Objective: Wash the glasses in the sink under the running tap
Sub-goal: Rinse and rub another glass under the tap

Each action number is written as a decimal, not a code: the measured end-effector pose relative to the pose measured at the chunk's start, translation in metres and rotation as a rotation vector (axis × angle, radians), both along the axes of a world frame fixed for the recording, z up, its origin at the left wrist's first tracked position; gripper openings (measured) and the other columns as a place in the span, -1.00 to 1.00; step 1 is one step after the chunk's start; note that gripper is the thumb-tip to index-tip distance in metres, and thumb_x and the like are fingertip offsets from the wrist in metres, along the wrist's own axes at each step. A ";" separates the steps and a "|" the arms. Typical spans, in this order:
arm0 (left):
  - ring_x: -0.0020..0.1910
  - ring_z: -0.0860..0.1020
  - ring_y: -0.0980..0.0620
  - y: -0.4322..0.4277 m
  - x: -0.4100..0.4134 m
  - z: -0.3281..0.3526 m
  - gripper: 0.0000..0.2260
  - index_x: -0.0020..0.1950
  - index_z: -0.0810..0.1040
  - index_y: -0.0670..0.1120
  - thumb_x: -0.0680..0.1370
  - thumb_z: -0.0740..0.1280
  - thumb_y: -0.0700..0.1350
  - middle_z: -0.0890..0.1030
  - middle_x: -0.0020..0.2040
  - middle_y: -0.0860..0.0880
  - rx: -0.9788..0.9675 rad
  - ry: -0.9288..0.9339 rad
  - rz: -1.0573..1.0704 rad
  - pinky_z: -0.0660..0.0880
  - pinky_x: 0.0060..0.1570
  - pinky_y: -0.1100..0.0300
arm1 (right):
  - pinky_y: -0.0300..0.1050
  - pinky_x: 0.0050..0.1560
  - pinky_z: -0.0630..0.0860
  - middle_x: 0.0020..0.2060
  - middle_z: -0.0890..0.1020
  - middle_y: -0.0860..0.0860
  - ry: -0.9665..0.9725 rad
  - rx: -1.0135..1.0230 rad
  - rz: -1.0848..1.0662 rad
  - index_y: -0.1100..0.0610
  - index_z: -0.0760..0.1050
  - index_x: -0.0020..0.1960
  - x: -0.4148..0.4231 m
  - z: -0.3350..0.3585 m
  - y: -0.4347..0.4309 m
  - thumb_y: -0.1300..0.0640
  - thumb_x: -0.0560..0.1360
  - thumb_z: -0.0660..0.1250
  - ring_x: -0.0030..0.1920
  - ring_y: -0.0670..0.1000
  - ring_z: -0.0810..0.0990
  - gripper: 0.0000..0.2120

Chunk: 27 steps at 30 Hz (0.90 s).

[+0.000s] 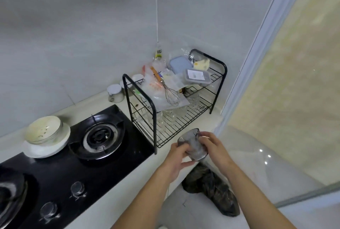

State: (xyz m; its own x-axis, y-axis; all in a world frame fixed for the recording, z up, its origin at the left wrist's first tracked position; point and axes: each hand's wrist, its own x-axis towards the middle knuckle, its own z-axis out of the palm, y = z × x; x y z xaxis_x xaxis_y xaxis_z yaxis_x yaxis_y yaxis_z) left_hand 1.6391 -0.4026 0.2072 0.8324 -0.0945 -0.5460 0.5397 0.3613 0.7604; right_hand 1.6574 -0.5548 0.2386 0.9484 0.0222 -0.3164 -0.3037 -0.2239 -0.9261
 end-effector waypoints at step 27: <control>-0.03 0.74 -0.10 -0.013 0.105 -0.022 -0.72 0.09 0.64 -0.20 0.63 0.41 0.03 0.75 -0.02 -0.17 0.220 0.248 0.530 0.64 0.20 0.03 | -0.05 0.13 0.68 0.03 0.75 0.14 0.196 0.041 0.531 0.17 0.64 0.25 0.172 -0.052 0.029 0.17 0.61 0.41 0.01 0.08 0.76 -0.78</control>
